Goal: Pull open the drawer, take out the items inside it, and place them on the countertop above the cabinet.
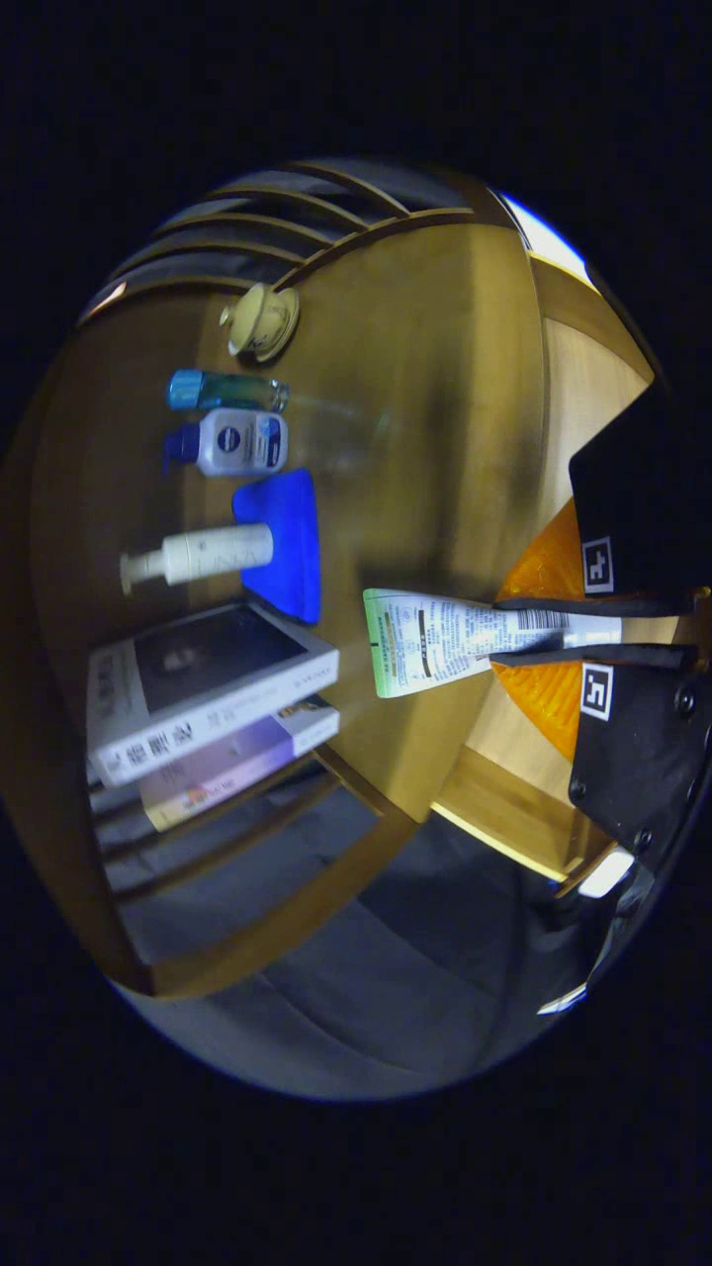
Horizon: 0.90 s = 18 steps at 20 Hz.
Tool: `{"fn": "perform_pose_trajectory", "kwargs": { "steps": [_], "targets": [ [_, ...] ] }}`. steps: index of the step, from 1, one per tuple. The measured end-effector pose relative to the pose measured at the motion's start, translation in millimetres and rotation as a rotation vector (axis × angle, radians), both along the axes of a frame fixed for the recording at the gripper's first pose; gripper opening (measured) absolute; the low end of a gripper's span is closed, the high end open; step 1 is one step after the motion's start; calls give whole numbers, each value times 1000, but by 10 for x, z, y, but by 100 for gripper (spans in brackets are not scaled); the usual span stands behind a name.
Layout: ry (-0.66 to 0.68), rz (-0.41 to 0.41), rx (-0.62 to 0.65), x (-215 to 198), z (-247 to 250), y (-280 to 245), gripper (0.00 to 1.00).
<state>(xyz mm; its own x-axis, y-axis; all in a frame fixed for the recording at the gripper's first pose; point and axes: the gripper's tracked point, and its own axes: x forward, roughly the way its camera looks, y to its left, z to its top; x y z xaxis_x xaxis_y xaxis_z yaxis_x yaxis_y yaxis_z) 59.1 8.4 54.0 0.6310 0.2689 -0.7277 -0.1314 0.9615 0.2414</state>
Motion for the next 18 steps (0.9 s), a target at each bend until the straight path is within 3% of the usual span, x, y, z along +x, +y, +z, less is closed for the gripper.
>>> {"fn": "perform_pose_trajectory", "kwargs": {
  "steps": [5, 9, 18],
  "targets": [
    [-31, -166, 42, 349, 76, -231, 12],
    [30, -271, 105, 477, -14, -309, 14],
    [-30, -382, 121, 636, -46, -422, 33]
  ]
}}
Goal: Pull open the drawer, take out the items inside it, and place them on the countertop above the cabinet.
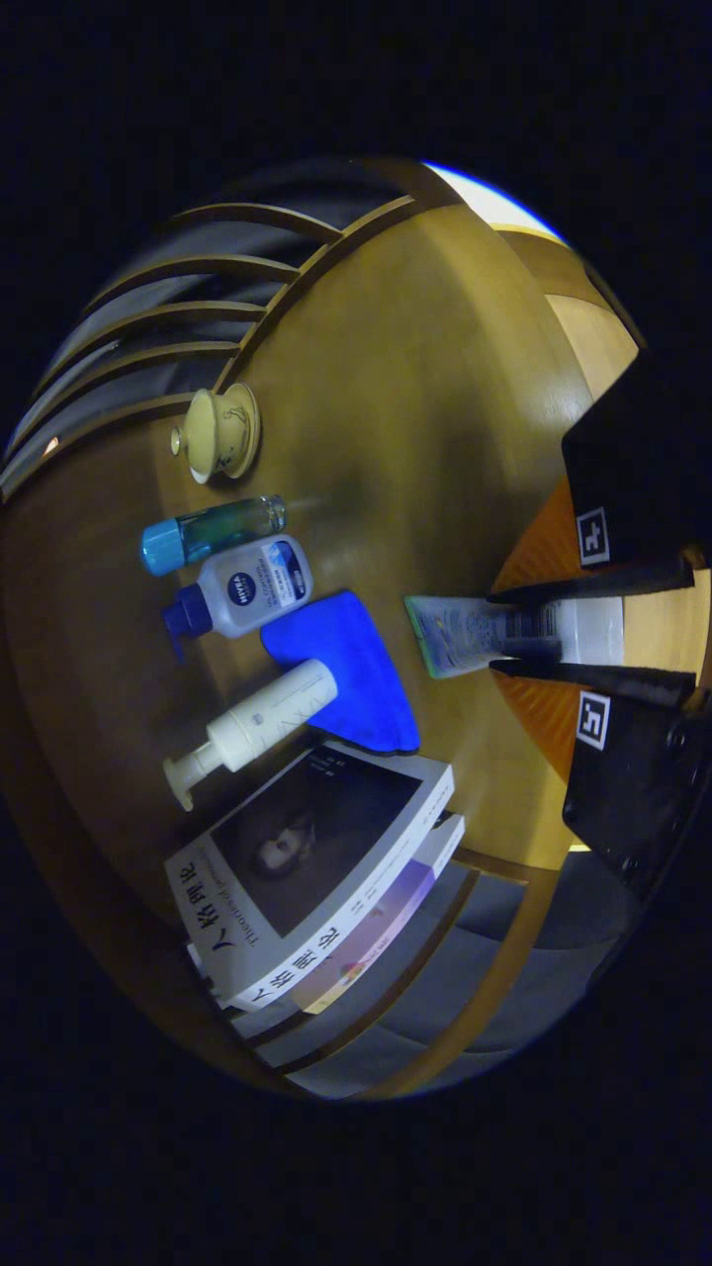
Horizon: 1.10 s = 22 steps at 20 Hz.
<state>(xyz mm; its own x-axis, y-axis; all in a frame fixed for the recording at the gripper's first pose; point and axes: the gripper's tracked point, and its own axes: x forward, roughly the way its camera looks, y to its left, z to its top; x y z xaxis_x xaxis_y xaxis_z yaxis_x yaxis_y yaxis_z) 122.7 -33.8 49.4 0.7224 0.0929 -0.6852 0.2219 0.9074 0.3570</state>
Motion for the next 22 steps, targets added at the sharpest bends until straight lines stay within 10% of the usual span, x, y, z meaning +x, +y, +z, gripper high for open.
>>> {"fn": "perform_pose_trajectory", "kwargs": {
  "steps": [1, 6, 22],
  "targets": [
    [-18, -4, 4, 4, 63, 1, 32],
    [-192, 33, -137, -223, 438, -16, 99],
    [-667, 96, -391, -2068, 799, 499, 98]
  ]
}}
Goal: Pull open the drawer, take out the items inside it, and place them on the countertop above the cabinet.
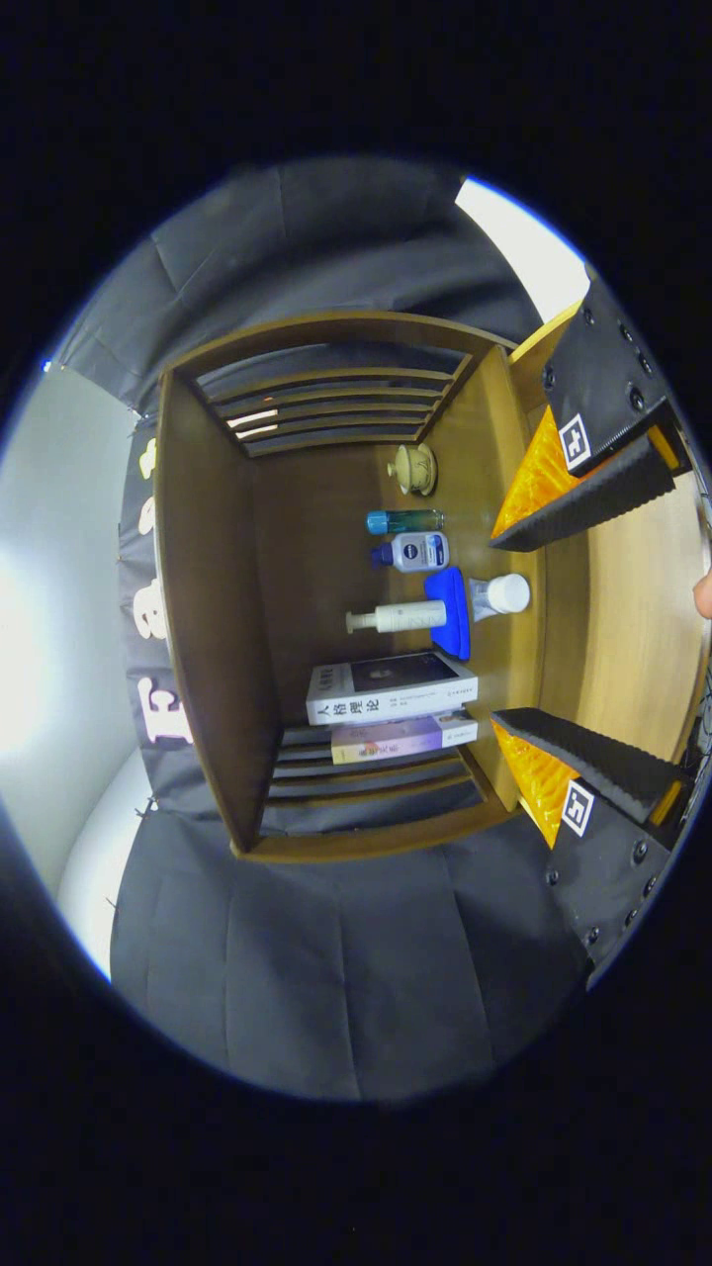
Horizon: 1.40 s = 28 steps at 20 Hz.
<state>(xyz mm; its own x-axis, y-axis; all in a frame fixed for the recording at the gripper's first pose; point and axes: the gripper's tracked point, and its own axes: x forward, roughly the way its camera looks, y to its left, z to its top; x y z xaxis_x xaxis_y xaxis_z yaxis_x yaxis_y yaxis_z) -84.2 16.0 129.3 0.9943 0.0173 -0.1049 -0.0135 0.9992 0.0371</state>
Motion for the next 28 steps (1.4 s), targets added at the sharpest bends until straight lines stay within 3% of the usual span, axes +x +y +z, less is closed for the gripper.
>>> {"fn": "perform_pose_trajectory", "kwargs": {
  "steps": [7, 13, 18, 28],
  "targets": [
    [-74, 49, -75, -706, -306, 330, 98],
    [-90, 35, -80, -1049, -651, 408, 98],
    [-59, 12, -20, -1140, -1051, 318, 98],
    [82, -48, -70, -1070, -1731, 89, 98]
  ]
}}
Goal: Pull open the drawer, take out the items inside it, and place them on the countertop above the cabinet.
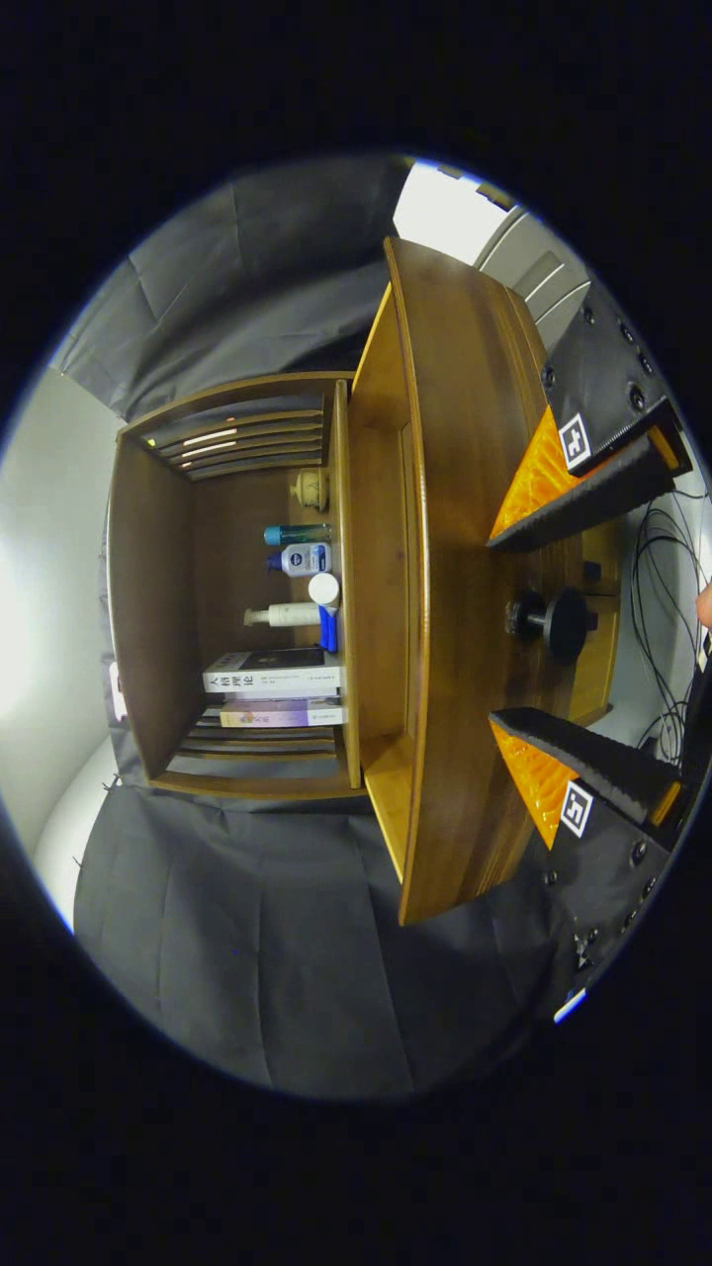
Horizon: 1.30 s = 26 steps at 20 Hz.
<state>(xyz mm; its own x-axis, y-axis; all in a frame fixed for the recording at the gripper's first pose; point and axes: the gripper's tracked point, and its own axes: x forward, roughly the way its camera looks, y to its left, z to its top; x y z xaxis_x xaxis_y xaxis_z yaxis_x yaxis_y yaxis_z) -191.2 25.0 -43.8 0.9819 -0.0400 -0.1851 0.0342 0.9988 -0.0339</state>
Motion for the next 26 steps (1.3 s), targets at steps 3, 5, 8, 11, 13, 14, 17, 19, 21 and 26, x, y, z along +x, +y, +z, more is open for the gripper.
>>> {"fn": "perform_pose_trajectory", "kwargs": {
  "steps": [3, 5, 8, 11, 13, 14, 17, 19, 21, 26],
  "targets": [
    [-18, -11, -8, -2, -34, 8, 97],
    [-18, -26, -20, 6, -62, -11, 97],
    [-32, -48, -44, 19, -56, -28, 95],
    [-29, -84, -44, 81, -52, -80, 96],
    [-22, -118, -41, 151, -45, -137, 95],
    [-30, -117, -35, 161, -41, -103, 95],
    [-33, -118, -73, 178, -50, -73, 98],
    [-35, -121, -59, 223, -47, -70, 98],
    [-35, -125, -56, 288, -38, -80, 98],
    [-31, -134, -46, 548, -32, -82, 98]
  ]
}}
